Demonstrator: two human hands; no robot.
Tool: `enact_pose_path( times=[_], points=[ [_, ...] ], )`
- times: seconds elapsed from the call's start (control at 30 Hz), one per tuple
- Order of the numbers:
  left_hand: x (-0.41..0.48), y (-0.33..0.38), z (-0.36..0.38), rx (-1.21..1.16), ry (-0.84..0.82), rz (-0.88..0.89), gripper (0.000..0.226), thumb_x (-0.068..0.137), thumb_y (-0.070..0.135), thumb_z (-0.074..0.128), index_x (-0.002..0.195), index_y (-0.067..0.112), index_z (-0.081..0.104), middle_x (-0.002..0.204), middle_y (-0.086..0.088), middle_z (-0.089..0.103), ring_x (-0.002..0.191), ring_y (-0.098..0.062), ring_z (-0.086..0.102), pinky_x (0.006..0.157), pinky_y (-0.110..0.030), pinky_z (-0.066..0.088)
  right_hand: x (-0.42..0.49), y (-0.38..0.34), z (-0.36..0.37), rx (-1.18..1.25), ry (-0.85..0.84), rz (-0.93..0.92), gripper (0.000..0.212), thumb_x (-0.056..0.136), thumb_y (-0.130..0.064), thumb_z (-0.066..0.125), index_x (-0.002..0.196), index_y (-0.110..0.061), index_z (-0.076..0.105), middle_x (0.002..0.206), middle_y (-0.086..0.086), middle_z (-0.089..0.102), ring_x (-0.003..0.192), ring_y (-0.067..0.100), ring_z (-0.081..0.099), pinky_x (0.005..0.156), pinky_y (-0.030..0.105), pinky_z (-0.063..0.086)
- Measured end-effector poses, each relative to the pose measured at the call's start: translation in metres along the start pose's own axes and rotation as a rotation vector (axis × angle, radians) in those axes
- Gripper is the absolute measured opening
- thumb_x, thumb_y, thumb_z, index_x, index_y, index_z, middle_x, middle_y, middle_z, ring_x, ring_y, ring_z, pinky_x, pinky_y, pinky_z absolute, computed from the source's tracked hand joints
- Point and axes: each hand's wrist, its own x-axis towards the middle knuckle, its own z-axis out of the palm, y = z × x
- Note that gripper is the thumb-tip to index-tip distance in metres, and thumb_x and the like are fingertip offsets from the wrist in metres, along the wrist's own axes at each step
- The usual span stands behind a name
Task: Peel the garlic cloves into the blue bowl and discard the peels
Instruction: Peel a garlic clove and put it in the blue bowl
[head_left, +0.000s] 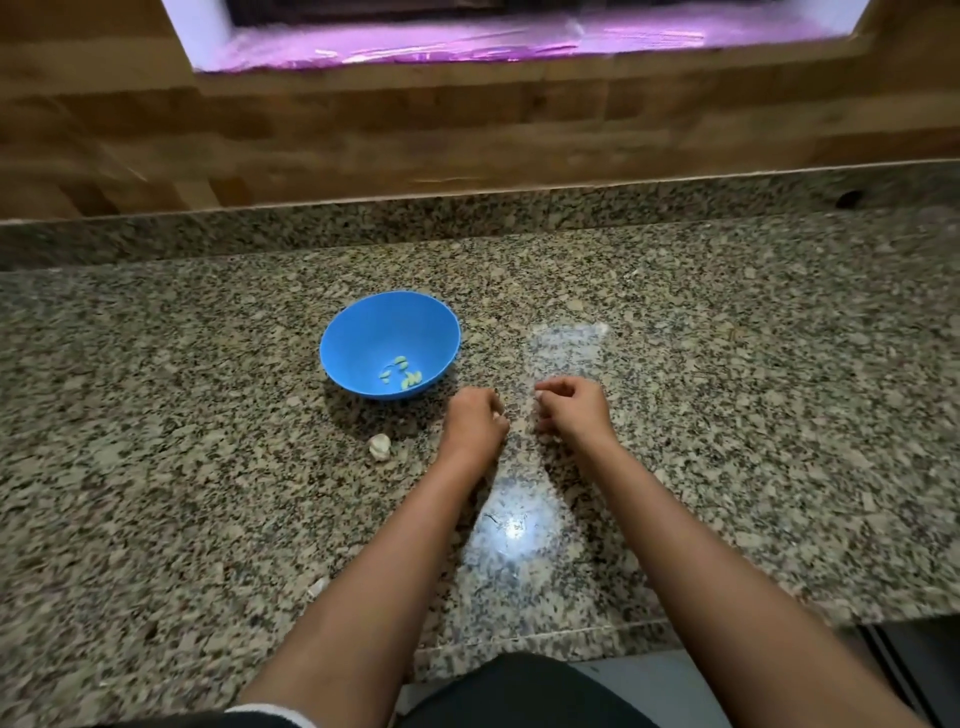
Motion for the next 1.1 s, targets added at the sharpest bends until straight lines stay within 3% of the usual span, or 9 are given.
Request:
enact_pose_path(
  times=[0.13, 0.3, 0.47, 0.57, 0.77, 0.83, 0.9, 1.0, 1.1],
  points=[
    [-0.004, -0.002, -0.014, -0.085, 0.086, 0.061, 0.018, 0.083, 0.01, 0.065, 0.101, 0.007, 0.068, 0.103, -0.006, 0.063, 0.088, -0.015, 0.059, 0.082, -0.02, 0.047, -0.002, -0.009, 0.004, 0.049, -0.03, 0.008, 0.012, 0.092, -0.004, 0.052, 0.093, -0.009, 0.062, 0.082, 0.01, 0.063, 0.067, 0.019, 0.059, 0.073, 0.038, 0.056],
    [0.003, -0.004, -0.063, -0.168, 0.364, 0.108, 0.021, 0.086, 0.011, 0.064, 0.106, 0.005, 0.068, 0.098, -0.008, 0.058, 0.083, -0.013, 0.053, 0.074, -0.01, 0.033, -0.005, -0.022, 0.021, 0.088, -0.071, -0.002, 0.017, 0.093, -0.001, 0.048, 0.103, -0.001, 0.062, 0.083, 0.01, 0.062, 0.067, 0.016, 0.058, 0.068, 0.029, 0.054],
    [0.022, -0.024, -0.091, -0.2, 0.379, 0.008, 0.028, 0.084, 0.012, 0.068, 0.11, 0.002, 0.067, 0.106, -0.015, 0.065, 0.098, -0.025, 0.061, 0.091, -0.028, 0.046, -0.012, -0.027, 0.033, 0.09, -0.068, -0.016, 0.015, 0.089, 0.006, 0.054, 0.101, -0.001, 0.06, 0.087, 0.014, 0.065, 0.069, 0.019, 0.064, 0.061, 0.024, 0.057],
    [0.015, -0.034, -0.094, -0.228, 0.408, -0.002, 0.017, 0.085, 0.005, 0.065, 0.1, 0.0, 0.07, 0.101, -0.014, 0.069, 0.093, -0.021, 0.065, 0.078, -0.012, 0.041, -0.017, -0.026, 0.038, 0.044, -0.043, -0.054, 0.012, 0.082, 0.006, 0.064, 0.086, -0.005, 0.063, 0.085, 0.013, 0.067, 0.073, 0.02, 0.066, 0.066, 0.028, 0.058],
    [-0.025, -0.047, -0.096, -0.429, 0.455, 0.053, 0.009, 0.083, 0.012, 0.07, 0.092, 0.009, 0.069, 0.09, -0.003, 0.067, 0.081, -0.011, 0.062, 0.076, -0.017, 0.05, -0.03, -0.028, 0.052, 0.051, -0.07, -0.094, 0.02, 0.075, 0.003, 0.071, 0.079, -0.009, 0.055, 0.079, 0.009, 0.062, 0.072, 0.02, 0.062, 0.068, 0.031, 0.056],
    [-0.043, -0.059, -0.089, -0.439, 0.426, 0.051, 0.013, 0.081, 0.02, 0.071, 0.09, 0.013, 0.068, 0.089, 0.0, 0.064, 0.08, -0.009, 0.059, 0.073, -0.016, 0.049, -0.034, -0.027, 0.057, 0.035, -0.111, -0.093, 0.019, 0.075, 0.002, 0.072, 0.079, -0.008, 0.056, 0.081, 0.009, 0.062, 0.074, 0.02, 0.062, 0.072, 0.032, 0.056],
    [-0.05, -0.075, -0.077, -0.356, 0.338, 0.005, 0.02, 0.078, 0.027, 0.074, 0.091, 0.013, 0.067, 0.092, -0.003, 0.062, 0.085, -0.015, 0.059, 0.077, -0.027, 0.051, -0.04, -0.025, 0.062, 0.006, -0.147, -0.097, 0.02, 0.073, 0.002, 0.074, 0.077, -0.008, 0.056, 0.076, 0.008, 0.062, 0.071, 0.02, 0.062, 0.073, 0.034, 0.056],
    [-0.051, -0.094, -0.062, -0.184, 0.183, -0.119, 0.04, 0.079, 0.029, 0.074, 0.112, 0.009, 0.062, 0.112, -0.01, 0.055, 0.111, -0.026, 0.048, 0.092, -0.033, 0.04, -0.046, -0.022, 0.068, -0.026, -0.198, -0.097, 0.018, 0.073, 0.003, 0.074, 0.071, -0.006, 0.059, 0.066, 0.006, 0.063, 0.058, 0.015, 0.06, 0.06, 0.026, 0.055],
    [-0.049, -0.101, -0.057, -0.176, 0.136, -0.164, 0.044, 0.082, 0.024, 0.071, 0.121, 0.008, 0.058, 0.123, -0.014, 0.052, 0.119, -0.027, 0.043, 0.096, -0.032, 0.036, -0.053, -0.019, 0.072, 0.014, -0.227, -0.058, 0.015, 0.078, 0.006, 0.069, 0.071, -0.004, 0.06, 0.067, 0.008, 0.062, 0.051, 0.012, 0.058, 0.051, 0.02, 0.052]
  ],
)
